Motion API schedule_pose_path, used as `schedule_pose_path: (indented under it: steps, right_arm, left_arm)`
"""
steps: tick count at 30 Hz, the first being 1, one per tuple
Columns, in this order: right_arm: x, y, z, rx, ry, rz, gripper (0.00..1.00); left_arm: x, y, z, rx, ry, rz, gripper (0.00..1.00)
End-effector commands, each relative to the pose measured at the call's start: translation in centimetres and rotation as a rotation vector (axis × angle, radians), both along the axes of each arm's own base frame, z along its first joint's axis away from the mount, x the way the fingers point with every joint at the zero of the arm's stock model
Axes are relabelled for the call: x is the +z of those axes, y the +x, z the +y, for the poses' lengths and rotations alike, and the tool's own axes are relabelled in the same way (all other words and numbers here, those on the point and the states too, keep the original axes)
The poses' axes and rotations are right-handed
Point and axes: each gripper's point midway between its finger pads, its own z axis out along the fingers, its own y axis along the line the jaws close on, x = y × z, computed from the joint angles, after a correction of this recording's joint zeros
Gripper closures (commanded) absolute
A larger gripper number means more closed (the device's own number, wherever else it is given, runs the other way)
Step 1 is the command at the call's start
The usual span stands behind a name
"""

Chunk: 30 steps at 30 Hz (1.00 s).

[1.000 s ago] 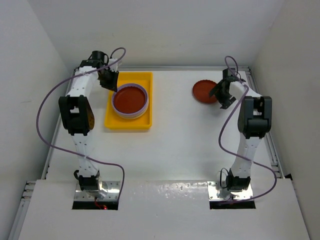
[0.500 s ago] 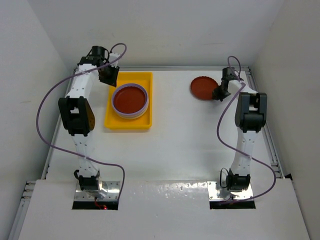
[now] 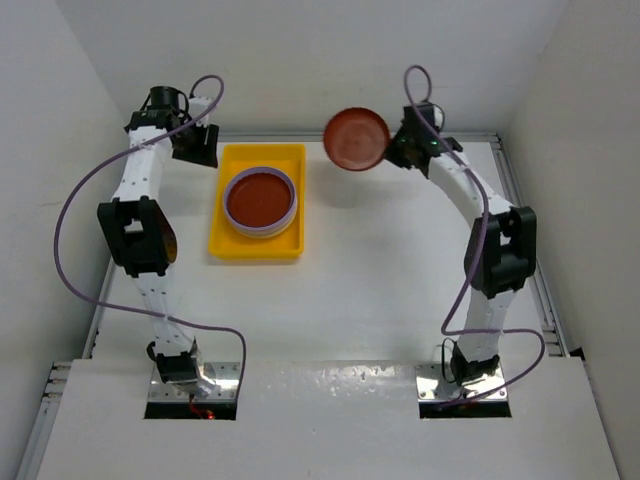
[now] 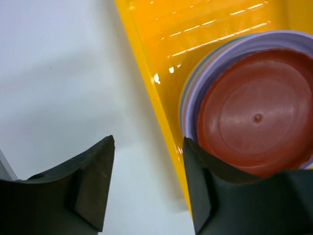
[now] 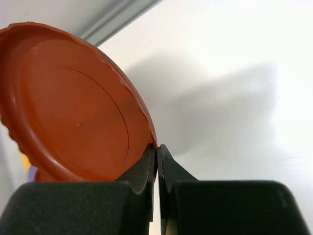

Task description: Place the plates into the plastic bin on the countertop

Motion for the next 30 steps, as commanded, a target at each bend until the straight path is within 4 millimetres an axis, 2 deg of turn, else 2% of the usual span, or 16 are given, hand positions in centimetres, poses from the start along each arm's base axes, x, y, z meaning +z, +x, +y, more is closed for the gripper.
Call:
schedule_pose_path:
  steps: [1,3,4,5,6,7,8,9,10,13,17,18,19,22,27,30]
  right_arm:
    - [4.4,-0.6,7.8,0.212,-0.061,-0.124,1.0]
    - [4.3,-1.4,11.0,0.293,-0.094,-0.124,1.0]
    - [5.6,-0.7,12.4,0.324,-0.102,-0.16,1.0]
    - [4.4,-1.6,15.8,0.4,-0.118,-0.145,1.0]
    - [2.7,-1.5,16.6,0.421,-0.135,-0.11,1.0]
    - [4.2,-1.0,17.9,0.438,-0.124,-0.145,1.0]
    - [4.1,-1.0,20.0,0.485,-0.112,-0.144,1.0]
    - [2.3,-1.3,21.6,0.516,-0.111,-0.109,1.0]
    - [3.5,-1.4,23.2,0.541,-0.098,-0.131,1.0]
    - [2.3,-1.4,25.7,0.579,-0.102,-0.145,1.0]
    - [-0.7,-1.8,27.0,0.601,-0.122,-0.107,1.0]
    - [-0.7,-1.8,27.2,0.601,-0.124,-0.104,1.0]
    - [-1.9,-1.8,27.3,0.603,-0.131,-0.084,1.0]
    - [-2.7,-2.0,27.9,0.617,-0.13,-0.073,1.0]
    - [-3.8,-2.4,28.5,0.646,-0.159,-0.068,0.99]
    - [-4.4,-2.6,28.7,0.654,-0.157,-0.06,0.85]
  left_arm:
    - [7.3,-0.7,-4.9,-0.179,-0.026,-0.18,0.37]
    - [8.7,-1.0,-6.5,-0.252,-0.033,-0.22,0.32]
    - [8.9,-1.2,-7.7,-0.291,-0.068,-0.225,0.3]
    - [10.5,-1.3,-8.0,-0.303,-0.074,-0.261,0.3]
    - [10.5,-1.3,-8.2,-0.317,-0.077,-0.265,0.29]
    - [11.1,-1.6,-8.4,-0.326,-0.084,-0.277,0.29]
    - [11.5,-1.5,-8.4,-0.327,-0.083,-0.287,0.29]
    - [11.5,-1.5,-8.4,-0.327,-0.083,-0.287,0.29]
    - [11.5,-1.5,-8.2,-0.321,-0.076,-0.286,0.29]
    - [10.4,-1.2,-6.7,-0.239,-0.05,-0.254,0.29]
    - [9.5,-0.6,-3.8,-0.099,0.013,-0.232,0.29]
    - [9.4,-0.5,-1.9,-0.025,0.034,-0.223,0.29]
    - [9.2,-0.4,-1.1,0.003,0.036,-0.222,0.29]
    - [8.7,-0.6,0.8,0.055,0.038,-0.208,0.29]
    - [8.2,-0.8,1.9,0.083,0.034,-0.203,0.29]
    - [7.9,-0.9,1.9,0.083,0.033,-0.194,0.29]
